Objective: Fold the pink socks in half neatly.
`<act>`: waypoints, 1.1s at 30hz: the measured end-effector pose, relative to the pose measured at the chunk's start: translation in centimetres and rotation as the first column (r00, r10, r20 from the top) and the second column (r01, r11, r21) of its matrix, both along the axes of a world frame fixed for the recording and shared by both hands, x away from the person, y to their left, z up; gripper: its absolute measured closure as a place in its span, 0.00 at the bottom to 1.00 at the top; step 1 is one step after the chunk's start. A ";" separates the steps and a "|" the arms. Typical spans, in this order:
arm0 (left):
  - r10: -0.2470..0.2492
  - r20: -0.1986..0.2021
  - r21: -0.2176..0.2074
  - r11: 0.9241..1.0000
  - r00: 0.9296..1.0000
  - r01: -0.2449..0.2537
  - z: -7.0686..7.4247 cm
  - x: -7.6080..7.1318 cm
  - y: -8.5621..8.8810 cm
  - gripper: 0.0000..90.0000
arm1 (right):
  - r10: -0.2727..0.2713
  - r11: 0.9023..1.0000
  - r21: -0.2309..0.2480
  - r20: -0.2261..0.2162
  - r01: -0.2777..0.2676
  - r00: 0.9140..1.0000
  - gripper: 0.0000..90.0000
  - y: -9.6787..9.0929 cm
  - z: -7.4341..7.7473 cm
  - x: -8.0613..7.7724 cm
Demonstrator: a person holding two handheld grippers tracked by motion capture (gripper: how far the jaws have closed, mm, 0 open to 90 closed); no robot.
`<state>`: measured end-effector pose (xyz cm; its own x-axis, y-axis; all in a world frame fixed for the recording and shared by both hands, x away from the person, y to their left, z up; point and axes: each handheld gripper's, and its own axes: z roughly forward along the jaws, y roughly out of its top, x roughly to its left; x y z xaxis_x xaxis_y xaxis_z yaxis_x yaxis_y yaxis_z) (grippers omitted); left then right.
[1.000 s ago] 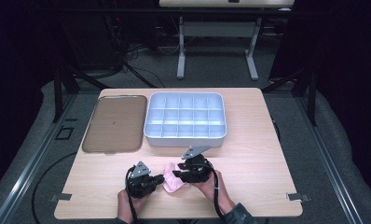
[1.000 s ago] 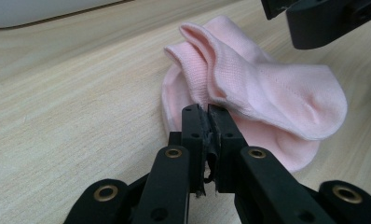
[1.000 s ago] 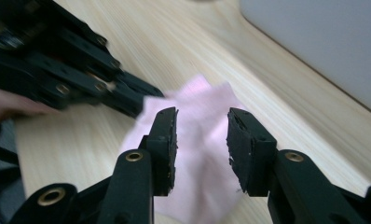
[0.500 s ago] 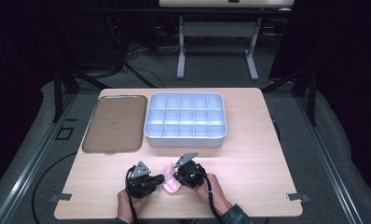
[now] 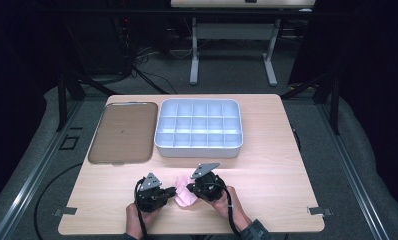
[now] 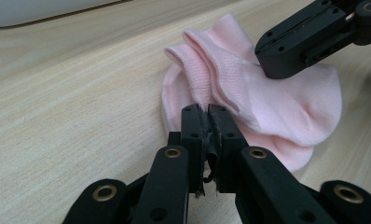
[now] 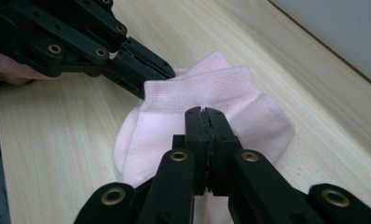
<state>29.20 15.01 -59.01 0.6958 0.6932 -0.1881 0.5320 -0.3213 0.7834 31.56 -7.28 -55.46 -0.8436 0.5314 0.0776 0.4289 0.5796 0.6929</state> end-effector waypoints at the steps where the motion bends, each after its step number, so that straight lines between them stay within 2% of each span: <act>1: 0.002 -0.002 -0.003 1.000 1.000 -0.002 0.0 0.0 0.0 0.95 | 0.000 1.000 0.008 0.003 0.000 1.000 1.00 0.0 0.0 0.0; 4: 0.002 -0.002 -0.002 1.000 1.000 -0.002 0.0 0.0 0.0 0.95 | 0.010 1.000 0.012 -0.005 -0.010 1.000 0.99 0.3 -0.1 -0.1; 6: 0.003 -0.002 -0.002 1.000 1.000 -0.003 0.0 0.0 0.0 0.95 | 0.027 1.000 -0.015 -0.018 -0.027 0.999 0.99 0.6 -0.4 0.1; 8: 0.002 -0.002 -0.002 1.000 1.000 -0.002 0.0 0.0 0.0 0.95 | 0.032 0.999 -0.019 -0.026 -0.033 0.999 0.99 0.9 -0.8 0.3; 10: 0.003 -0.003 -0.002 1.000 1.000 -0.003 0.0 0.0 0.0 0.94 | 0.039 0.999 -0.002 -0.031 -0.039 0.999 0.99 1.0 -0.9 0.3; 12: 0.003 -0.002 -0.002 1.000 1.000 -0.003 0.0 0.0 0.0 0.94 | 0.045 0.999 -0.008 -0.029 -0.045 0.999 0.98 0.9 -0.7 0.3; 13: 0.002 -0.001 -0.001 1.000 1.000 -0.002 0.0 0.0 0.0 0.94 | 0.037 0.999 -0.014 -0.024 -0.037 0.999 0.97 0.8 -0.6 0.3; 17: 0.002 -0.002 -0.001 1.000 1.000 -0.002 0.0 0.0 0.0 0.94 | -0.012 1.000 -0.005 -0.010 0.012 1.000 0.71 0.5 -0.5 0.6; 20: 0.003 -0.002 -0.002 1.000 1.000 -0.003 0.0 0.0 0.0 0.94 | 0.001 1.000 -0.024 -0.009 -0.001 1.000 0.66 0.8 -0.2 0.9; 22: 0.002 -0.003 -0.002 1.000 1.000 -0.002 0.0 0.0 0.0 0.94 | 0.007 0.998 -0.059 -0.028 -0.009 1.000 0.68 1.3 -0.4 1.2; 23: 0.002 -0.003 -0.003 1.000 1.000 -0.002 0.0 0.0 0.0 0.94 | 0.010 0.997 -0.074 -0.035 -0.013 0.999 0.74 1.5 -0.7 1.4; 25: 0.003 -0.005 -0.003 1.000 1.000 -0.003 0.0 0.0 0.0 0.94 | 0.017 0.998 -0.066 -0.052 -0.020 0.998 0.87 1.7 -1.1 1.5; 27: 0.003 -0.006 -0.003 1.000 1.000 -0.003 0.0 0.0 0.0 0.94 | 0.014 0.998 -0.061 -0.040 -0.016 0.999 0.96 1.7 -1.2 1.4; 33: 0.003 -0.003 -0.002 1.000 1.000 -0.003 0.0 0.0 0.0 0.94 | 0.020 0.999 -0.036 -0.010 -0.020 1.000 0.98 1.3 -0.7 1.1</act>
<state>29.19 14.99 -59.02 0.6932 0.6948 -0.1914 0.5352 -0.3184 0.7825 32.68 -5.98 -56.11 -0.8534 0.5169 0.0667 0.4233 0.6126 0.6675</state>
